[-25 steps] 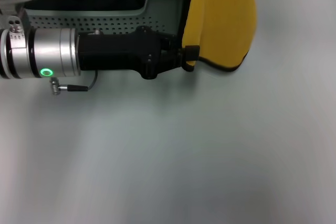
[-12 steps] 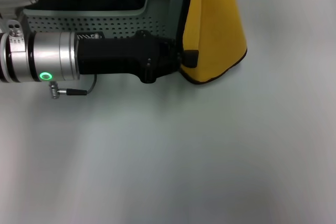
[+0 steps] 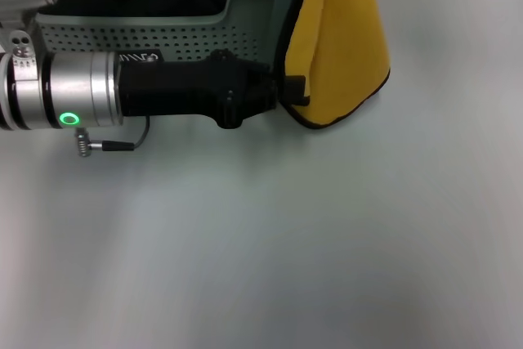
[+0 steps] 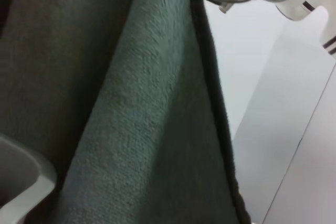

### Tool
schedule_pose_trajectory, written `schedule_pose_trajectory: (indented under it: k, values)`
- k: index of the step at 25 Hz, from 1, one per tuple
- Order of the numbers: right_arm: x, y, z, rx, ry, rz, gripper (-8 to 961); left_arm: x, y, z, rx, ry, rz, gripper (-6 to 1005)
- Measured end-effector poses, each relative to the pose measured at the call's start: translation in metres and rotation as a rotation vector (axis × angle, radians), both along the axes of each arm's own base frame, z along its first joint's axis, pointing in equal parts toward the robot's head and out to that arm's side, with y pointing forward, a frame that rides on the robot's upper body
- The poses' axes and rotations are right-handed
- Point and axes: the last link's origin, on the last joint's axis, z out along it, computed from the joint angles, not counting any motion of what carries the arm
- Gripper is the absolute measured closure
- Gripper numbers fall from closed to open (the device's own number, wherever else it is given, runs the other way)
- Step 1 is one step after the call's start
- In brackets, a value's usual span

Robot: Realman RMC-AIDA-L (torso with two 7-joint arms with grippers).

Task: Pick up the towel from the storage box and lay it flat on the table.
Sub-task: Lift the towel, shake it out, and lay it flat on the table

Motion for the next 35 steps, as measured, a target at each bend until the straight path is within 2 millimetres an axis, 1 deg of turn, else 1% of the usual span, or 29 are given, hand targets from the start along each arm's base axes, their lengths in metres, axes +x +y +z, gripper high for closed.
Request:
schedule_pose_trajectory:
  k: [2, 4, 5, 6, 7, 8, 9, 10, 14, 17, 18, 19, 21, 23, 29, 31, 33, 35]
  values:
    - [0.006, -0.003, 0.003, -0.008, 0.009, -0.019, 943, 0.000, 0.001, 0.004, -0.007, -0.005, 0.010, 922]
    - [0.014, -0.008, 0.007, -0.024, 0.018, -0.042, 943, -0.001, 0.000, 0.013, -0.005, -0.023, 0.006, 925]
    - [0.014, -0.008, 0.007, -0.024, 0.018, -0.042, 943, -0.003, 0.000, 0.021, 0.002, -0.037, -0.003, 927]
    - [0.022, -0.012, 0.013, -0.046, 0.029, -0.073, 943, -0.006, 0.000, 0.039, 0.015, -0.063, -0.014, 948]
    - [0.026, -0.014, 0.016, -0.061, 0.035, -0.089, 943, -0.006, 0.000, 0.039, 0.015, -0.063, -0.014, 969]
    - [0.034, -0.018, 0.022, -0.089, 0.049, -0.121, 943, -0.009, 0.002, 0.050, 0.025, -0.068, -0.011, 990]
    - [0.038, -0.020, 0.025, -0.104, 0.055, -0.136, 943, -0.011, 0.003, 0.058, 0.030, -0.068, -0.006, 989]
    - [0.045, -0.024, 0.031, -0.131, 0.067, -0.160, 942, -0.013, 0.008, 0.070, 0.035, -0.059, 0.005, 989]
    - [0.067, -0.039, 0.051, -0.206, 0.131, -0.228, 942, -0.014, 0.014, 0.095, -0.003, -0.042, -0.016, 987]
    - [0.084, -0.050, 0.061, -0.232, 0.181, -0.254, 942, -0.007, 0.019, 0.105, -0.035, -0.034, -0.051, 985]
    - [0.089, -0.053, 0.064, -0.241, 0.194, -0.262, 942, -0.007, 0.019, 0.105, -0.035, -0.034, -0.051, 984]
    - [0.092, -0.055, 0.065, -0.245, 0.200, -0.267, 942, -0.003, 0.021, 0.107, -0.048, -0.031, -0.064, 984]
    - [0.099, -0.058, 0.066, -0.253, 0.211, -0.285, 942, 0.013, 0.031, 0.112, -0.066, -0.019, -0.094, 983]
    - [0.108, -0.059, 0.065, -0.260, 0.217, -0.312, 943, 0.024, 0.038, 0.114, -0.069, -0.014, -0.113, 982]
    - [0.129, -0.059, 0.054, -0.318, 0.184, -0.388, 943, 0.057, 0.057, 0.125, -0.069, 0.012, -0.147, 978]
    - [0.135, -0.063, 0.052, -0.339, 0.164, -0.397, 943, 0.066, 0.059, 0.124, -0.095, 0.024, -0.160, 977]
    - [0.138, -0.069, 0.051, -0.362, 0.149, -0.396, 943, 0.069, 0.058, 0.120, -0.130, 0.042, -0.172, 976]
    - [0.141, -0.077, 0.052, -0.395, 0.141, -0.390, 942, 0.068, 0.051, 0.114, -0.201, 0.081, -0.198, 975]
